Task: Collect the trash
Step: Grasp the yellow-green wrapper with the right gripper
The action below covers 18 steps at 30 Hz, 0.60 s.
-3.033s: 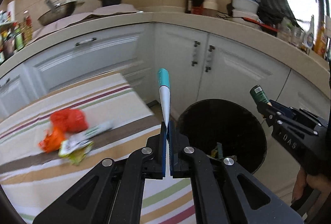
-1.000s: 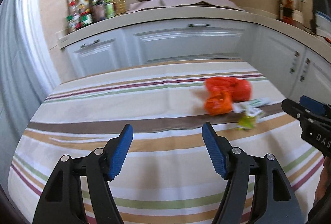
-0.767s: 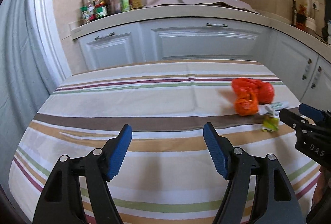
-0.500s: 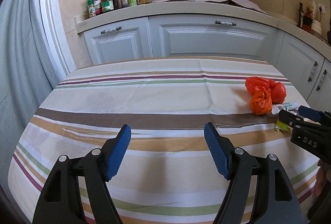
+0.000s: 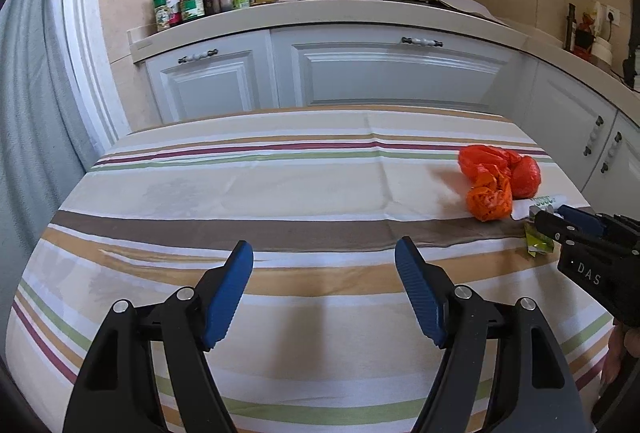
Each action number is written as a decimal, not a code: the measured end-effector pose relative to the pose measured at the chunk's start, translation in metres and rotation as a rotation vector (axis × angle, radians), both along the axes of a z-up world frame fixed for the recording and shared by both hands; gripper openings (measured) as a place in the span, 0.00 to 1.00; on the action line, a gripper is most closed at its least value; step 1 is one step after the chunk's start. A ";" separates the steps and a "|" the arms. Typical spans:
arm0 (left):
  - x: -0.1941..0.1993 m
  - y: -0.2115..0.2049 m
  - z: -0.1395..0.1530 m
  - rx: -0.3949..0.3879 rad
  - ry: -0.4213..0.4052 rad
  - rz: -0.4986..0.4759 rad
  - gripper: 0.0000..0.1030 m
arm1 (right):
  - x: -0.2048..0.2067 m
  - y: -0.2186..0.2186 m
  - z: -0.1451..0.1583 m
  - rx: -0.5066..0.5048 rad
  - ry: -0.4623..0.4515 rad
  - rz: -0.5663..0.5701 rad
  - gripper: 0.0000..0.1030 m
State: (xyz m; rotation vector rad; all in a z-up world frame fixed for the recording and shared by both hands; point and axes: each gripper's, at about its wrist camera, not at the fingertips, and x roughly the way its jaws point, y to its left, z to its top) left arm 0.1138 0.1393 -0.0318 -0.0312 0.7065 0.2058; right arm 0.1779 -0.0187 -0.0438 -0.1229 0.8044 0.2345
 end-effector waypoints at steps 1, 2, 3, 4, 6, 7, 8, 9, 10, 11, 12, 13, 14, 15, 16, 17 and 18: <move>0.000 -0.002 0.000 -0.001 0.001 -0.005 0.69 | -0.002 -0.001 0.001 0.000 -0.003 0.001 0.30; 0.000 -0.003 0.000 -0.003 0.001 -0.008 0.69 | -0.003 -0.003 0.002 -0.001 -0.006 0.000 0.30; 0.000 -0.004 0.000 -0.005 0.001 -0.010 0.69 | -0.005 -0.004 0.002 -0.001 -0.009 0.000 0.30; 0.000 -0.005 0.000 -0.007 0.001 -0.012 0.69 | -0.007 -0.006 0.003 -0.001 -0.010 -0.002 0.30; 0.000 -0.006 0.001 -0.010 0.000 -0.015 0.69 | -0.009 -0.011 0.003 0.005 -0.010 -0.006 0.30; 0.000 -0.006 0.001 -0.010 0.000 -0.019 0.69 | -0.011 -0.013 0.003 0.006 -0.012 -0.007 0.30; 0.000 -0.008 0.001 -0.010 0.000 -0.021 0.69 | -0.012 -0.014 0.004 0.006 -0.014 -0.008 0.30; 0.000 -0.009 0.002 -0.010 0.001 -0.023 0.69 | -0.014 -0.016 0.004 0.006 -0.017 -0.010 0.30; 0.000 -0.010 0.002 -0.011 -0.001 -0.026 0.69 | -0.016 -0.018 0.004 0.009 -0.022 -0.014 0.30; -0.001 -0.011 0.002 -0.013 -0.002 -0.030 0.69 | -0.017 -0.020 0.004 0.013 -0.026 -0.017 0.30; -0.001 -0.013 0.002 -0.016 -0.003 -0.037 0.69 | -0.018 -0.022 0.005 0.019 -0.030 -0.020 0.30; -0.001 -0.014 0.002 -0.017 -0.003 -0.041 0.69 | -0.019 -0.024 0.006 0.023 -0.034 -0.021 0.29; 0.000 -0.016 0.002 -0.016 -0.002 -0.046 0.69 | -0.020 -0.026 0.007 0.030 -0.039 -0.022 0.29; 0.000 -0.018 0.002 -0.017 -0.002 -0.053 0.69 | -0.021 -0.027 0.009 0.033 -0.044 -0.022 0.29; 0.000 -0.021 0.003 -0.018 -0.002 -0.059 0.69 | -0.022 -0.028 0.011 0.035 -0.052 -0.022 0.29; 0.001 -0.024 0.003 -0.019 -0.003 -0.065 0.69 | -0.023 -0.029 0.013 0.037 -0.063 -0.021 0.29; 0.002 -0.028 0.003 -0.018 -0.004 -0.073 0.69 | -0.024 -0.030 0.015 0.036 -0.070 -0.022 0.29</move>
